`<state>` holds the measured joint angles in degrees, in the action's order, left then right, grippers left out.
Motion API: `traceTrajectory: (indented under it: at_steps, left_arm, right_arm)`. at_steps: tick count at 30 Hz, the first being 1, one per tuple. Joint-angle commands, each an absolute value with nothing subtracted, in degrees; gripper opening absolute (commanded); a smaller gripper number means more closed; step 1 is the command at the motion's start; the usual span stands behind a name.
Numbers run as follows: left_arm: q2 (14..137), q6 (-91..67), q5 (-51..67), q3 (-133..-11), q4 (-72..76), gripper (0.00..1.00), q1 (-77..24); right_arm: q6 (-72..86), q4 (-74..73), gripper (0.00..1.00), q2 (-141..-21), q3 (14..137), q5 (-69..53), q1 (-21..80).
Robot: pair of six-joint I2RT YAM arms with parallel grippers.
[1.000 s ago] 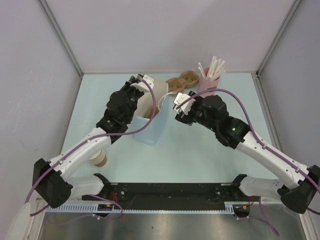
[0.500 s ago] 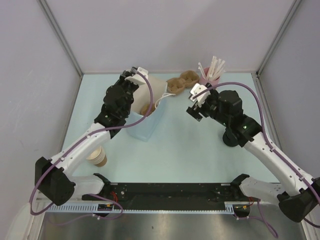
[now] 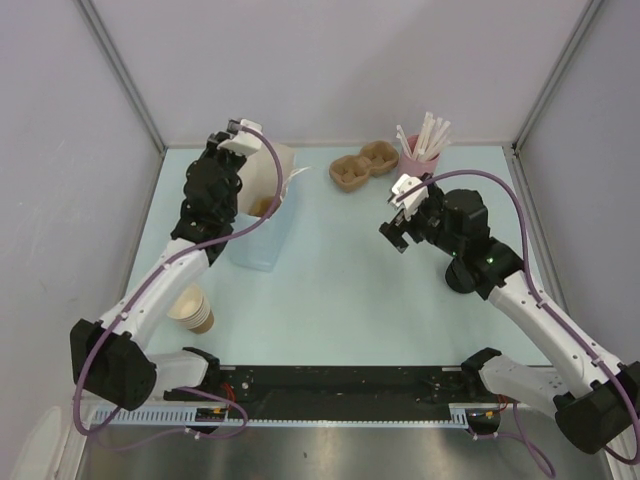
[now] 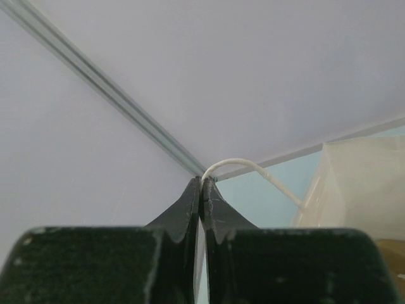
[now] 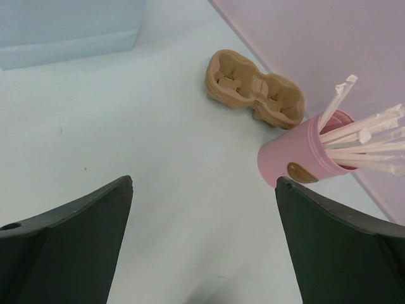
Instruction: Pack the takeout coffee
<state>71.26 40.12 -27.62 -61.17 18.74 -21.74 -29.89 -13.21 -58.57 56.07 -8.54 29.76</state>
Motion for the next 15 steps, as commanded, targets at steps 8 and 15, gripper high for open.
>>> traceTrajectory:
  at_steps: [8,15]
  left_arm:
    - [72.16,40.6,-24.17,-64.95,21.09,0.07,-13.19]
    - [73.12,40.08,-22.77,-65.21,21.53,0.07,-8.18]
  right_arm:
    - [-28.48,-8.0,1.0,-56.43,53.27,-9.49,29.44]
    - [-28.3,-7.73,1.0,-55.99,52.56,-9.93,28.83]
